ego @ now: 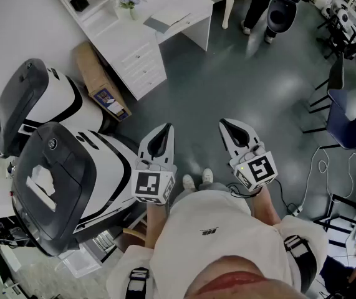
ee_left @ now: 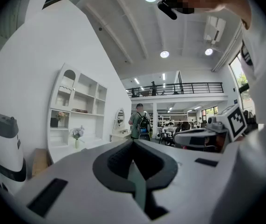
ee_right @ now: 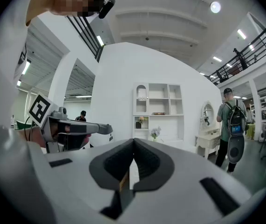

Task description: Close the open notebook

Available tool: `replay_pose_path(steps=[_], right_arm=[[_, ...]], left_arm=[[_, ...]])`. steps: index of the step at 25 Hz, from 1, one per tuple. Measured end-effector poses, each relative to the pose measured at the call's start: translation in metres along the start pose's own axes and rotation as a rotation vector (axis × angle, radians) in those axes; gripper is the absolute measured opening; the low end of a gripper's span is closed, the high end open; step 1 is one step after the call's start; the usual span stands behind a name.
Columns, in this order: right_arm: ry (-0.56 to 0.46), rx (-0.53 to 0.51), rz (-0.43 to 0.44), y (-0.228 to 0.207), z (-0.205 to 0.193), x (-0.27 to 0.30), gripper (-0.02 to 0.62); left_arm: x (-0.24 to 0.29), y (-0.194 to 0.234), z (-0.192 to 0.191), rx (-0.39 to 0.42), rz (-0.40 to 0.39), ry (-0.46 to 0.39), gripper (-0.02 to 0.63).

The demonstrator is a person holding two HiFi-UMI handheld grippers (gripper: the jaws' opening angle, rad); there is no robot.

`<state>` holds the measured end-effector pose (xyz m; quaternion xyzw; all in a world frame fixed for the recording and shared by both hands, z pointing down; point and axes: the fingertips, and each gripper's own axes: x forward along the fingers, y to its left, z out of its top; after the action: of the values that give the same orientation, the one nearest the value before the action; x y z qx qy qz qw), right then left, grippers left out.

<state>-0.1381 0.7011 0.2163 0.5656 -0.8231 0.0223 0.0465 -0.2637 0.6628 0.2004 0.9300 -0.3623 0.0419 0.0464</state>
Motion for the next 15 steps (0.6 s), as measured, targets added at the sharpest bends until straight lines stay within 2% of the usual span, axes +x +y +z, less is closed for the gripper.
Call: replay_pose_path(steps=[3,8,15], right_arm=[[-0.013,-0.013,-0.013,-0.01,0.002,-0.005,-0.003],[-0.031,-0.078,-0.09,-0.033,0.001,-0.012,-0.003],[-0.015,-0.122,-0.065,-0.051,-0.001,-0.016,-0.005]], left_arm=[[0.006,-0.014,0.0,0.009,-0.01,0.0,0.0],[0.02,-0.038,0.003,0.017,-0.014,-0.007,0.0],[0.039,-0.063,-0.001,0.024,0.011,0.0,0.0]])
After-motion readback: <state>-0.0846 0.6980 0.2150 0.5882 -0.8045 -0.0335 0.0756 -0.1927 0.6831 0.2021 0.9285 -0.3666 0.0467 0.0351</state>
